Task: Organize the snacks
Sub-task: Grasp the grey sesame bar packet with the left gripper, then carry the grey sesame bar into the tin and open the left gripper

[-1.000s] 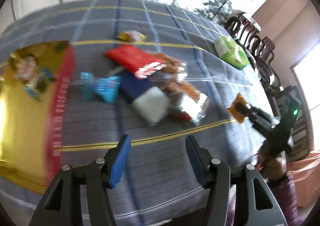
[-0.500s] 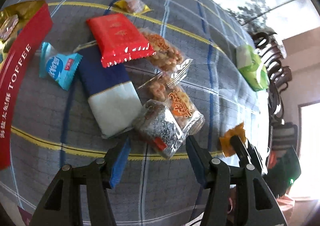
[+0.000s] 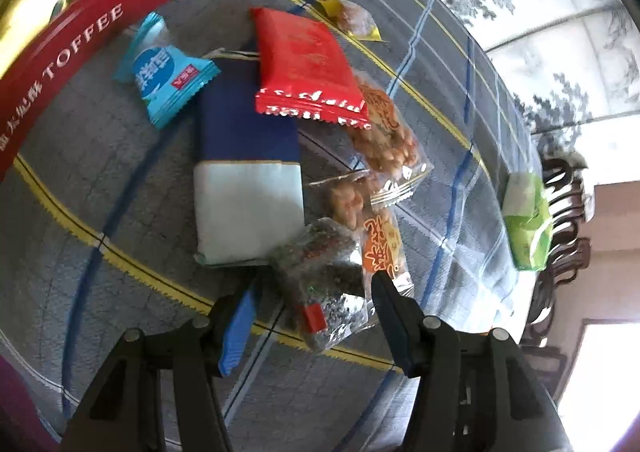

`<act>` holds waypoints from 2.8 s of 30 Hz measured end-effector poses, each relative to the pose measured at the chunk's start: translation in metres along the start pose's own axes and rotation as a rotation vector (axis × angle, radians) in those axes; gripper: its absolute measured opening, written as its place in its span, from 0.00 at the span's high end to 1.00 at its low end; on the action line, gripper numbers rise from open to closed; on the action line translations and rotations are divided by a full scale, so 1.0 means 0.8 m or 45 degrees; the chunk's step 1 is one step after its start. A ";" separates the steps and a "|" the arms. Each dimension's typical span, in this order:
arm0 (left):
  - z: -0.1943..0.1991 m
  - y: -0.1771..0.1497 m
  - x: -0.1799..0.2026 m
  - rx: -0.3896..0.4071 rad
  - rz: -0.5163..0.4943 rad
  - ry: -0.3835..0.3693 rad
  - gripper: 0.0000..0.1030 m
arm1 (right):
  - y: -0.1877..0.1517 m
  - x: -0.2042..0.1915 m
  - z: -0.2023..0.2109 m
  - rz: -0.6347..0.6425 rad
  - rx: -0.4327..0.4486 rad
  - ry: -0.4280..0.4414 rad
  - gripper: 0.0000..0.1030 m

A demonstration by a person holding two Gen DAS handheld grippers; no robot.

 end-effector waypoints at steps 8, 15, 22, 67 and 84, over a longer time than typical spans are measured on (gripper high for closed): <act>-0.003 -0.007 0.011 -0.049 -0.235 0.101 0.59 | -0.002 -0.001 -0.007 0.015 -0.027 -0.039 0.65; 0.044 -0.042 -0.021 0.014 -0.497 0.103 0.59 | -0.007 -0.011 -0.020 0.085 -0.068 -0.135 0.65; 0.105 -0.056 -0.052 0.265 -0.728 0.109 0.59 | -0.010 -0.017 -0.026 0.145 -0.085 -0.196 0.65; 0.176 -0.016 -0.141 0.516 -0.692 0.187 0.59 | -0.011 -0.012 -0.031 0.124 -0.086 -0.329 0.64; 0.205 0.031 -0.177 0.618 -0.623 0.253 0.59 | -0.012 -0.011 -0.030 0.123 -0.086 -0.336 0.63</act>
Point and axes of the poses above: each gripper's, at about its wrist camera, not at the fingertips, and z roughly against the way its jaws point, x to its right, y to its top, the point moved 3 cm from there along -z, roughly the way its jaws point, and after that the axes turned 9 degrees about x, right-handed, at the moved point
